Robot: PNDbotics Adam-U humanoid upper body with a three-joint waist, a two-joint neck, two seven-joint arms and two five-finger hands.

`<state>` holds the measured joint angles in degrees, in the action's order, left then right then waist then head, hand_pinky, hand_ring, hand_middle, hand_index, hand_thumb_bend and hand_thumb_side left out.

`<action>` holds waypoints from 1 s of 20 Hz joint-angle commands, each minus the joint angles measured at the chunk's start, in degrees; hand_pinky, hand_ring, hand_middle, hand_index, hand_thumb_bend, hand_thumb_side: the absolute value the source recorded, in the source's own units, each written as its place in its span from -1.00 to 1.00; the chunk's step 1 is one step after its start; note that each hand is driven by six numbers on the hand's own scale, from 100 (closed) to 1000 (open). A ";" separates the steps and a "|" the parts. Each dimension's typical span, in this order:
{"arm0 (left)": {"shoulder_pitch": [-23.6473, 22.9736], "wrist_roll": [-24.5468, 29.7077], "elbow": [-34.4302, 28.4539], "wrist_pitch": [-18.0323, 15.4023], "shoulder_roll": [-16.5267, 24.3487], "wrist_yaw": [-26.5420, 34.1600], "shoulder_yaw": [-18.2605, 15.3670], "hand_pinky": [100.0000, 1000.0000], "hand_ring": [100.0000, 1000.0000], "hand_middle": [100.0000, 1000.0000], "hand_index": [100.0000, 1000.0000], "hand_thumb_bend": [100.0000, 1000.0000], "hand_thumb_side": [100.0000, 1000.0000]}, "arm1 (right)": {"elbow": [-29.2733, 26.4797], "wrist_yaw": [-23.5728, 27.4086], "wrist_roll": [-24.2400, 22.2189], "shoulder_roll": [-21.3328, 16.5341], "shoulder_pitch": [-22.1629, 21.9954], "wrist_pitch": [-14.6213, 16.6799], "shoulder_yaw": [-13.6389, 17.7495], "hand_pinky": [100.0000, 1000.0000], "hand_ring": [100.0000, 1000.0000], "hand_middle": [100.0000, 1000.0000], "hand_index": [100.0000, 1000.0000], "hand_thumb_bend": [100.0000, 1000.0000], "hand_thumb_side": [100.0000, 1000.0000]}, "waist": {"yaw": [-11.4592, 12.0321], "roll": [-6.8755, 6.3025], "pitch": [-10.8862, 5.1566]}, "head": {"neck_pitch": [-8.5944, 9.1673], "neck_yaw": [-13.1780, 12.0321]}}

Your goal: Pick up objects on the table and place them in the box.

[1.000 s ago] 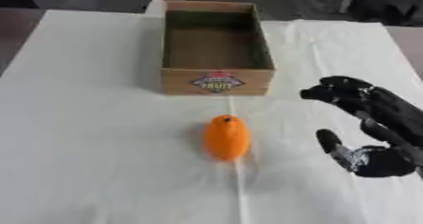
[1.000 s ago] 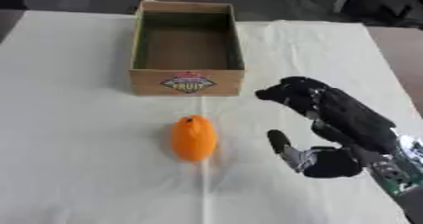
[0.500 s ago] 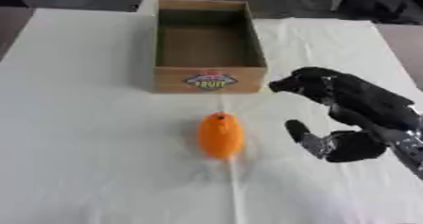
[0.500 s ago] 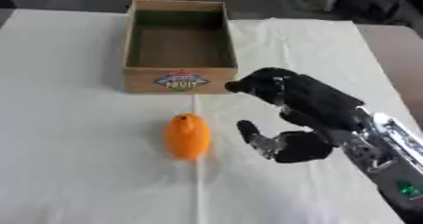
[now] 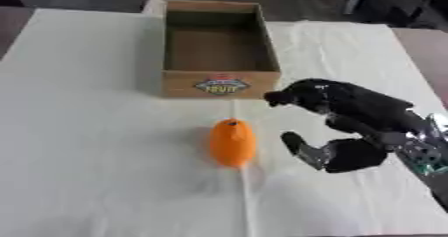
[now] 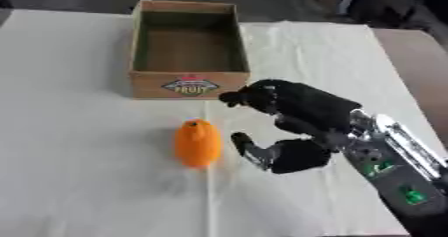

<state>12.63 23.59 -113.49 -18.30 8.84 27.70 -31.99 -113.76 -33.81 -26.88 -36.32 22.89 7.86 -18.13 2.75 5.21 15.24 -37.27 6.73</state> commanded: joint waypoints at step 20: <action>-0.26 -0.25 -1.11 -0.06 1.54 -1.47 -0.15 -0.24 0.00 0.09 0.25 -0.95 0.51 | 2.73 -3.23 -12.45 3.67 6.71 -10.69 -2.41 0.86 0.64 0.59 1.00 -0.21 0.78 | -0.04 -0.10 -1.54 | -2.94 1.52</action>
<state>12.12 23.08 -113.49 -18.24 9.10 26.45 -32.03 -111.33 -35.92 -39.03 -32.18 28.75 -1.96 -20.73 2.72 5.42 14.74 -39.73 7.87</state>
